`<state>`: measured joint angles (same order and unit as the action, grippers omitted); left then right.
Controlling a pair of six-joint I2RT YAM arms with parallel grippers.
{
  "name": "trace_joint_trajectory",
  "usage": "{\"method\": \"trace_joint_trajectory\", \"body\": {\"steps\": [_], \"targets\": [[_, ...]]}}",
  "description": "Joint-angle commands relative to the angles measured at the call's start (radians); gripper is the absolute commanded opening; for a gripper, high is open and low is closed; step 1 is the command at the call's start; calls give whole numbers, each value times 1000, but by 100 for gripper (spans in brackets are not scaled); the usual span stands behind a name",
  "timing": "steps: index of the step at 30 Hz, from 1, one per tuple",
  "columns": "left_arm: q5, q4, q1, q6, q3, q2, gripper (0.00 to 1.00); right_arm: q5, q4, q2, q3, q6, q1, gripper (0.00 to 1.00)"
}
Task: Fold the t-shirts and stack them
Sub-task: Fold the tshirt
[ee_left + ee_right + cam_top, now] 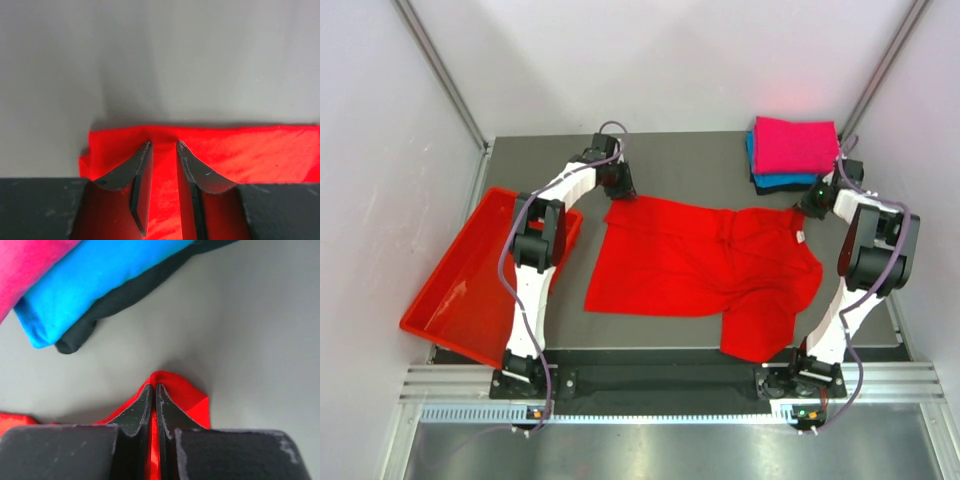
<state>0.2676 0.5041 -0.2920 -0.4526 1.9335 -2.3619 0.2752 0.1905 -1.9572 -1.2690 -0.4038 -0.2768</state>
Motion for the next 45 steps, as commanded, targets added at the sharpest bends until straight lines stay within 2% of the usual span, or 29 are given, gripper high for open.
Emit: {"method": "trace_joint_trajectory", "body": {"steps": [1, 7, 19, 25, 31, 34, 37, 39, 41, 42, 45], "targets": [[-51, 65, 20, 14, 61, -37, 31, -27, -43, 40, 5, -3, -25, 0], [-106, 99, 42, 26, 56, -39, 30, -18, -123, 84, 65, -39, -41, 0], [-172, 114, 60, 48, 19, -23, 29, -10, -391, 170, 230, -180, -84, 1], [-179, 114, 62, 45, 5, -22, 29, 54, -465, 139, 223, -216, -107, 2], [-192, 119, 63, 48, -1, -17, 29, 102, -513, 112, 235, -245, -121, 8], [-199, 117, 65, 51, 7, 6, 29, 95, -516, 119, 241, -247, -127, 1], [-208, 113, 70, 46, 19, 24, 29, 93, -504, 115, 226, -241, -130, 0], [-208, 122, 74, 43, 31, 24, 29, 131, -493, 104, 209, -236, -130, 4], [-205, 126, 76, 38, 36, 29, 29, 153, -488, 96, 194, -233, -128, 17], [-190, 117, 76, 40, 35, 39, 29, 154, -488, 98, 195, -231, -128, 21], [-142, 102, 76, 45, 32, 65, 29, 150, -458, 109, 186, -213, -128, 24]]}}
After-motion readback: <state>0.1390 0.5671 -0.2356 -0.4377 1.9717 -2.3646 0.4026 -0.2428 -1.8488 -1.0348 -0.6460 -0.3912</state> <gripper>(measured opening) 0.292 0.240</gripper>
